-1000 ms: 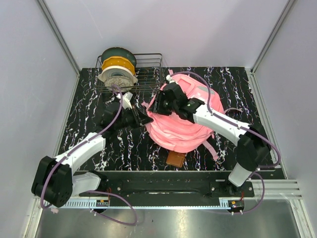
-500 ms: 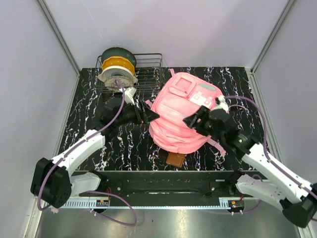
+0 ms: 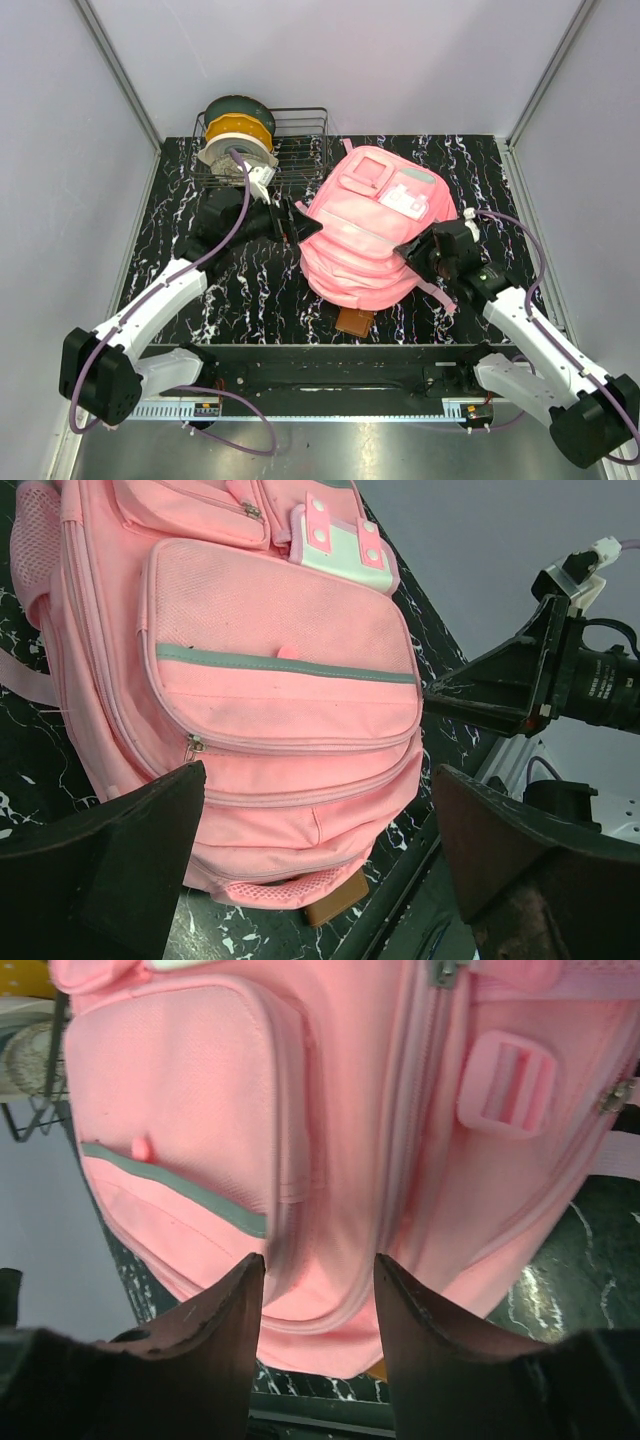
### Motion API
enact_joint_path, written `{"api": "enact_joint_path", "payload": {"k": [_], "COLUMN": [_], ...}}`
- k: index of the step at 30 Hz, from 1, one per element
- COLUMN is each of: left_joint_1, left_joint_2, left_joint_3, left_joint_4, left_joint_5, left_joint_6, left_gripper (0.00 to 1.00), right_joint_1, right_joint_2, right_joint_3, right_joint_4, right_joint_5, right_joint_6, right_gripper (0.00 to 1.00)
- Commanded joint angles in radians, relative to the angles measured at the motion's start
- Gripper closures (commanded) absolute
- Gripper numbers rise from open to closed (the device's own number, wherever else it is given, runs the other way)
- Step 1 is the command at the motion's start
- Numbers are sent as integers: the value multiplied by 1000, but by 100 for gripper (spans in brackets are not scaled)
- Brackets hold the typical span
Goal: Pack the student bag
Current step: Unzip the student bag at the center of the board.
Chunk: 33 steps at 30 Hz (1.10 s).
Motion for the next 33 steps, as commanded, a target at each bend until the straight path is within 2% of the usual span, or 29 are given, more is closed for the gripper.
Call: {"api": "enact_joint_path", "payload": {"k": [1, 6, 12, 16, 17, 19, 23, 28, 33], "left_joint_1": [-4, -4, -2, -4, -7, -17, -57, -139, -217], "left_joint_2": [-26, -16, 25, 54, 62, 88, 137, 174, 200], "left_joint_3": [20, 16, 66, 111, 120, 151, 220, 286, 319], "left_joint_4": [16, 11, -18, -55, -59, -84, -119, -207, -211], "left_joint_5": [17, 19, 14, 8, 10, 10, 17, 22, -27], "left_joint_6": [25, 28, 69, 109, 120, 163, 258, 462, 664], "left_gripper": [1, 1, 1, 1, 1, 1, 1, 1, 1], "right_joint_1": [-1, -3, -1, -4, -4, -4, -15, -55, -69], "right_joint_2": [-5, 42, 63, 52, 52, 52, 44, 43, 66], "right_joint_3": [19, 21, 4, 8, 14, 19, 33, 66, 114], "right_joint_4": [132, 185, 249, 260, 260, 263, 275, 301, 295], "right_joint_5": [-75, -132, -158, -144, -141, -140, -130, -155, -192], "right_joint_6": [-17, 2, 24, 16, 10, 9, 9, 1, -28], "right_gripper": [47, 47, 57, 74, 89, 100, 100, 100, 100]}}
